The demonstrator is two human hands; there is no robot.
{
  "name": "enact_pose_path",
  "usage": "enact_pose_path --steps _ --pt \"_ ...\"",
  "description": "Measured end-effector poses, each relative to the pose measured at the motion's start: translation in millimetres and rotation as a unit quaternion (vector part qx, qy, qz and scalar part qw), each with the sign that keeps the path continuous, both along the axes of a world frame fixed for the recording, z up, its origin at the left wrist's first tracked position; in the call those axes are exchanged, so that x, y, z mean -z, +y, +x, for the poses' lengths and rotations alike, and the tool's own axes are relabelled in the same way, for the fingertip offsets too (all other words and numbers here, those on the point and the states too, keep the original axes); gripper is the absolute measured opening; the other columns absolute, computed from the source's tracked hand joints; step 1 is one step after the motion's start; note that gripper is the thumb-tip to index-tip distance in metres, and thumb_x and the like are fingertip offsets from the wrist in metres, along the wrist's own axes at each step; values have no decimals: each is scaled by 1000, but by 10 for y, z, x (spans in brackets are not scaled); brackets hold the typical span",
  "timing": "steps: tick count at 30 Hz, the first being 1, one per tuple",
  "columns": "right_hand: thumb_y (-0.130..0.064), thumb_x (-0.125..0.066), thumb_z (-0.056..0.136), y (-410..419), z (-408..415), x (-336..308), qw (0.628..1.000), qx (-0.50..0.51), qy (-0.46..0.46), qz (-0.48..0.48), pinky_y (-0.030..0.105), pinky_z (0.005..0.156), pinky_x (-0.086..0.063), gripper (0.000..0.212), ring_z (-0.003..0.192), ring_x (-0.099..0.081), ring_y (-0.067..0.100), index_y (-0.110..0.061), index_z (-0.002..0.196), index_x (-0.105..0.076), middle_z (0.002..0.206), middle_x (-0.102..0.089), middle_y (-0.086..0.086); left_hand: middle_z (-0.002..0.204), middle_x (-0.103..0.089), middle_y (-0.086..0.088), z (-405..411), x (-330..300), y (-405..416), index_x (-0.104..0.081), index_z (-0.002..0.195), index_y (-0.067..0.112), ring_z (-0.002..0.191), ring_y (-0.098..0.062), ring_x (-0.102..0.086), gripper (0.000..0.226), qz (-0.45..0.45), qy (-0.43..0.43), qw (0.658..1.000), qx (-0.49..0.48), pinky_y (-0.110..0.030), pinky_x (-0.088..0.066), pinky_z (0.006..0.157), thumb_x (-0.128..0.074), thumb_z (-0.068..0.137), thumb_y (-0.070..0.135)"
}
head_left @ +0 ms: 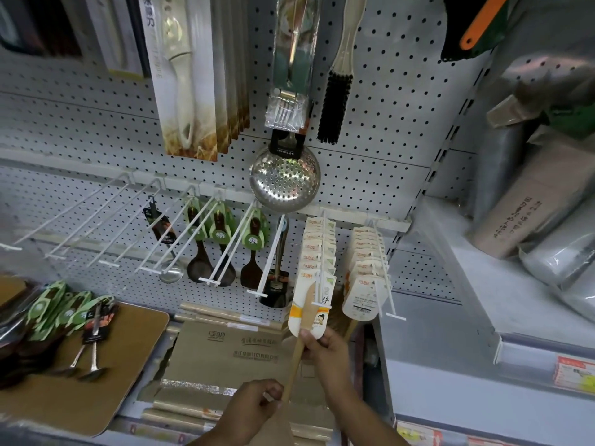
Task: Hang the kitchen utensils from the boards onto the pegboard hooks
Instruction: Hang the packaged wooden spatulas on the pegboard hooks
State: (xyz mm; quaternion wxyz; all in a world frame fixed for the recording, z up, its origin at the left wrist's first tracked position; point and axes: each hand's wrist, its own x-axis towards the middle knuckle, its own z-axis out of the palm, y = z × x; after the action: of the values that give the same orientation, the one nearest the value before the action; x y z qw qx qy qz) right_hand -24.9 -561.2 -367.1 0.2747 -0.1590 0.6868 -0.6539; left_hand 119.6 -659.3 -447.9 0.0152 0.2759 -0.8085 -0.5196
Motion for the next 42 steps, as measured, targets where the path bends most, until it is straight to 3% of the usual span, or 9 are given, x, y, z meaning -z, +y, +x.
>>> enact_pose_path --steps 3,6,10,13,15,20,25,34,42 --pt "-9 -66 90 -44 -74 -3 1000 -1 -4 0 27 65 -56 12 82 -73 25 -10 100 -73 88 -77 10 79 -69 26 -59 2 -36 -64 71 56 77 3 -66 35 -40 3 999 15 -21 -53 77 -62 73 21" --pt "-17 -75 84 -75 -137 45 999 -9 26 44 31 75 -57 27 89 -72 14 -17 109 -66 96 -76 0 96 -61 41 -45 -55 -47 -64 104 51 92 12 -61 39 -87 1 995 53 -9 -47 86 -65 83 19" --pt "-6 -74 77 -11 -120 200 989 -60 83 107 25 77 -52 41 78 -61 1 -25 106 -54 93 -59 -4 134 -52 25 84 -119 -235 -50 135 40 122 3 -52 47 -157 33 987 22 -11 -39 101 -62 91 29" --pt "-8 -69 85 -22 7 257 967 -79 167 176 36 91 -52 41 101 -63 11 -44 98 -54 105 -63 -16 143 -47 24 304 -247 -475 -44 141 44 129 1 -47 47 -206 40 977 27 -16 -41 103 -55 96 36" --pt "-8 -66 86 -87 119 223 943 -130 233 196 26 94 -48 48 107 -59 7 -52 98 -50 109 -61 -18 147 -42 25 496 -344 -666 -37 145 46 131 1 -43 50 -271 40 961 48 -14 -38 102 -50 97 43" --pt "-10 -65 87 -506 489 44 874 -240 383 179 11 99 -34 48 119 -48 1 -42 121 -53 125 -54 -19 145 -39 30 1141 -593 -1190 -35 146 47 131 13 -33 49 -372 72 921 93 -7 -28 104 -48 98 46" --pt "-21 -60 93 -1109 1087 -102 788 -337 494 145 12 104 -28 45 123 -35 -9 -37 133 -50 132 -44 -27 146 -41 27 1978 -829 -1653 -42 143 42 133 8 -37 48 -393 84 915 43 -15 -38 105 -52 97 48" --pt "-47 -47 97 -2338 2909 -352 740 -407 534 45 27 103 -41 41 125 -44 4 -31 135 -49 134 -51 -15 144 -47 20 3971 -1166 -2447 -47 138 39 132 -2 -44 53 -450 48 890 -46 -27 -41 109 -55 91 60" --pt "-48 -56 93 -3215 4407 -590 702 -432 566 26 29 106 -39 55 129 -42 8 -29 142 -43 139 -49 -9 144 -50 12 5513 -1481 -3014 -50 139 29 132 -9 -47 58 -443 25 890 -106 -32 -43 108 -57 90 59"
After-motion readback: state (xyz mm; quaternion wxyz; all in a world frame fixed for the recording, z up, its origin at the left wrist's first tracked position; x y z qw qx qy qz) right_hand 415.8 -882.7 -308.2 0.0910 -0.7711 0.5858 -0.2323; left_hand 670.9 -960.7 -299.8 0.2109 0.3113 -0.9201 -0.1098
